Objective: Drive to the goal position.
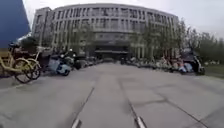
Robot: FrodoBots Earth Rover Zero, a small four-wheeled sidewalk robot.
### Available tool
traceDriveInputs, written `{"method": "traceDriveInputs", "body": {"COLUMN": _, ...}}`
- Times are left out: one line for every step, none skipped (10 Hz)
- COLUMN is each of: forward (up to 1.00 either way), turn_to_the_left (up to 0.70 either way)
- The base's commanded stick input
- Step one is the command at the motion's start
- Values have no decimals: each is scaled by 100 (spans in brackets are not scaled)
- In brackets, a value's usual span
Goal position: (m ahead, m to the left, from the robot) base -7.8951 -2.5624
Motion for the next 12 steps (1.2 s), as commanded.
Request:
{"method": "traceDriveInputs", "body": {"forward": 100, "turn_to_the_left": 5}}
{"method": "traceDriveInputs", "body": {"forward": 100, "turn_to_the_left": 5}}
{"method": "traceDriveInputs", "body": {"forward": 100, "turn_to_the_left": 5}}
{"method": "traceDriveInputs", "body": {"forward": 100, "turn_to_the_left": 5}}
{"method": "traceDriveInputs", "body": {"forward": 100, "turn_to_the_left": 5}}
{"method": "traceDriveInputs", "body": {"forward": 100, "turn_to_the_left": 5}}
{"method": "traceDriveInputs", "body": {"forward": 100, "turn_to_the_left": -9}}
{"method": "traceDriveInputs", "body": {"forward": 100, "turn_to_the_left": -27}}
{"method": "traceDriveInputs", "body": {"forward": 100, "turn_to_the_left": -35}}
{"method": "traceDriveInputs", "body": {"forward": 100, "turn_to_the_left": -35}}
{"method": "traceDriveInputs", "body": {"forward": 100, "turn_to_the_left": -35}}
{"method": "traceDriveInputs", "body": {"forward": 100, "turn_to_the_left": -35}}
